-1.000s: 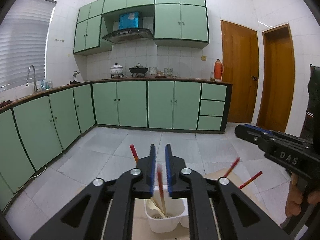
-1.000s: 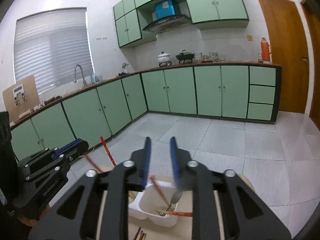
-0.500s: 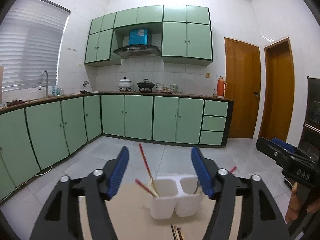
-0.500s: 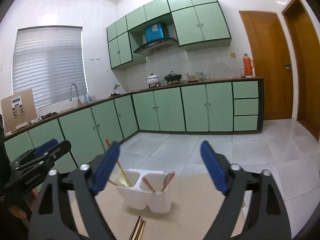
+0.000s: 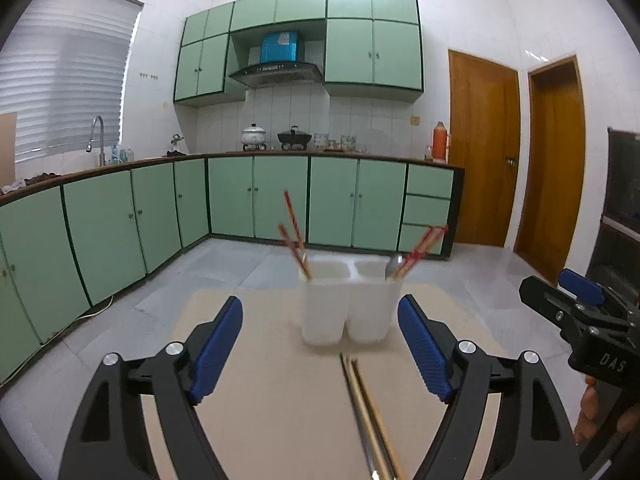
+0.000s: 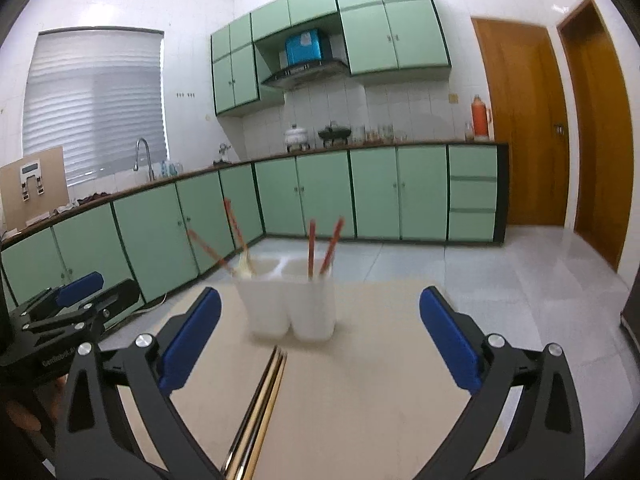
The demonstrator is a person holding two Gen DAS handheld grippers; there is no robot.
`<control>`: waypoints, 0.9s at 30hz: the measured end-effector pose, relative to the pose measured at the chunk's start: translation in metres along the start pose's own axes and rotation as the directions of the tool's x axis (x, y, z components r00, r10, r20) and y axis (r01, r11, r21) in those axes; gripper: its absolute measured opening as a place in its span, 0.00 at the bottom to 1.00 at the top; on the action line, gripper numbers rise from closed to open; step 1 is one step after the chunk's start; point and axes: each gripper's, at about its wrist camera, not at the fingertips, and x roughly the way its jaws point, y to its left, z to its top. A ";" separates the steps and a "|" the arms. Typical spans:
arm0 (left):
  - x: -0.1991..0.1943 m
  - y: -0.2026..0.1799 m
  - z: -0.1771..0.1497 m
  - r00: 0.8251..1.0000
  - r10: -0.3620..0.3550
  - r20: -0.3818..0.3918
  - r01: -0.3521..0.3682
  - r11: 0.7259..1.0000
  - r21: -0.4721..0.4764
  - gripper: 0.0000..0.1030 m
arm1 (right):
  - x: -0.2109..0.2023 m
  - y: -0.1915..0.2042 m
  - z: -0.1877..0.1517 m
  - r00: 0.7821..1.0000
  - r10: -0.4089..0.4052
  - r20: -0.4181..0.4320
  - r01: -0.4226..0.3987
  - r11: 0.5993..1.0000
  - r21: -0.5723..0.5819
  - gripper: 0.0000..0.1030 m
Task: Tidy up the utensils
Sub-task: 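Move both open tools back to the remaining chopsticks on the table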
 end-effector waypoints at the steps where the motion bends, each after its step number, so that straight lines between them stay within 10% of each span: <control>1: -0.003 0.001 -0.006 1.000 0.002 -0.006 -0.002 1.000 0.001 0.76 | -0.002 0.000 -0.007 1.000 -0.007 -0.013 0.007 1.000 -0.002 0.94; 22: -0.021 0.017 -0.123 0.982 0.050 -0.182 -0.056 0.998 -0.029 0.76 | -0.017 0.044 -0.140 0.981 -0.087 -0.176 0.084 0.996 -0.022 0.93; 27: -0.022 0.018 -0.123 0.983 0.056 -0.177 -0.063 0.997 -0.034 0.76 | -0.009 0.052 -0.154 0.967 -0.074 -0.242 0.065 0.997 -0.043 0.75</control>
